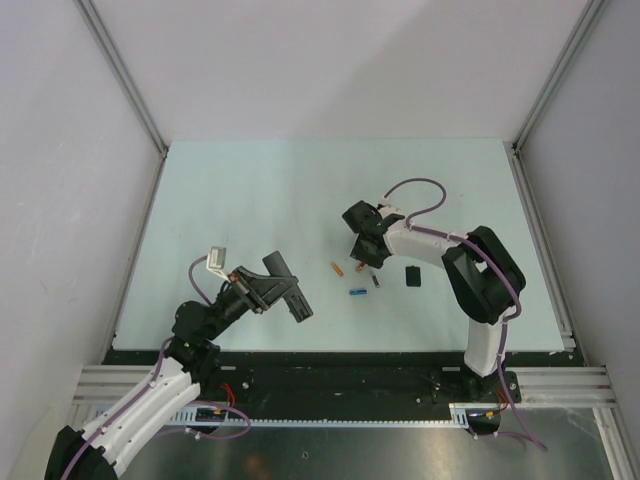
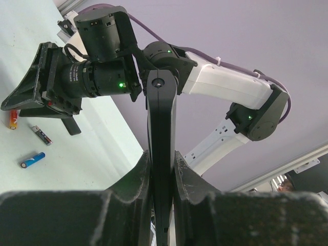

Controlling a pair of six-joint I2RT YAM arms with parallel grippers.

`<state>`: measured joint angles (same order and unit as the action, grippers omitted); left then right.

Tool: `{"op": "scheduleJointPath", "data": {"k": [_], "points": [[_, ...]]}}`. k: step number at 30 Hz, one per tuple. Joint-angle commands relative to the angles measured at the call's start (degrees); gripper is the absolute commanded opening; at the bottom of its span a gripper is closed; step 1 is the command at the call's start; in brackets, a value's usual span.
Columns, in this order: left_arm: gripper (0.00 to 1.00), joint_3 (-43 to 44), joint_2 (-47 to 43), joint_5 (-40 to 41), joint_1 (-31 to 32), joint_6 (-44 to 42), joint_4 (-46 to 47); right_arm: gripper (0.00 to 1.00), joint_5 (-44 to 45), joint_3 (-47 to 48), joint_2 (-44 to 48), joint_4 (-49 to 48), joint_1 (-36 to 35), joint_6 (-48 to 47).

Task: Load the batteries into the remote control
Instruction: Pick up the battery from the center of the board.

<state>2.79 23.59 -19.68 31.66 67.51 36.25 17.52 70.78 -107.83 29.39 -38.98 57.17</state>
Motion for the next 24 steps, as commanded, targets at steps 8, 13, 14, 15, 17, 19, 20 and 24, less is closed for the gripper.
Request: {"op": "scheduleJointPath", "data": {"k": [8,13,14,15,17,19,20,24], "points": [[0.0,-10.52,0.05,-0.36,0.16,-0.27,1.28,0.39,1.82,1.99,-1.5,1.29,0.57,-0.12],[0.0,-10.61,-0.04,-0.36,0.16,-0.36,1.19,0.35,1.99,2.08,-1.86,1.55,0.4,-0.65],[0.0,-10.61,-0.13,-0.36,0.16,-0.36,1.1,0.35,2.08,2.08,-2.03,1.72,0.31,-0.74],[0.0,-10.52,-0.13,-0.36,0.16,-0.36,1.19,0.35,2.17,1.99,-2.21,1.99,0.31,-0.83],[0.0,-10.52,-0.13,-0.27,0.16,-0.44,1.19,0.34,2.17,2.08,-2.56,2.17,0.22,-1.09],[0.0,-10.52,-0.13,-0.27,0.16,-0.44,1.19,0.33,2.26,2.08,-2.91,2.6,0.22,-1.27],[0.0,-10.52,-0.13,-0.27,0.16,-0.44,1.19,0.32,2.26,1.99,-3.08,2.78,0.22,-1.27],[0.0,-10.61,-0.22,-0.18,0.16,-0.44,1.1,0.27,2.17,1.99,-3.96,3.31,0.14,-1.18]]}}
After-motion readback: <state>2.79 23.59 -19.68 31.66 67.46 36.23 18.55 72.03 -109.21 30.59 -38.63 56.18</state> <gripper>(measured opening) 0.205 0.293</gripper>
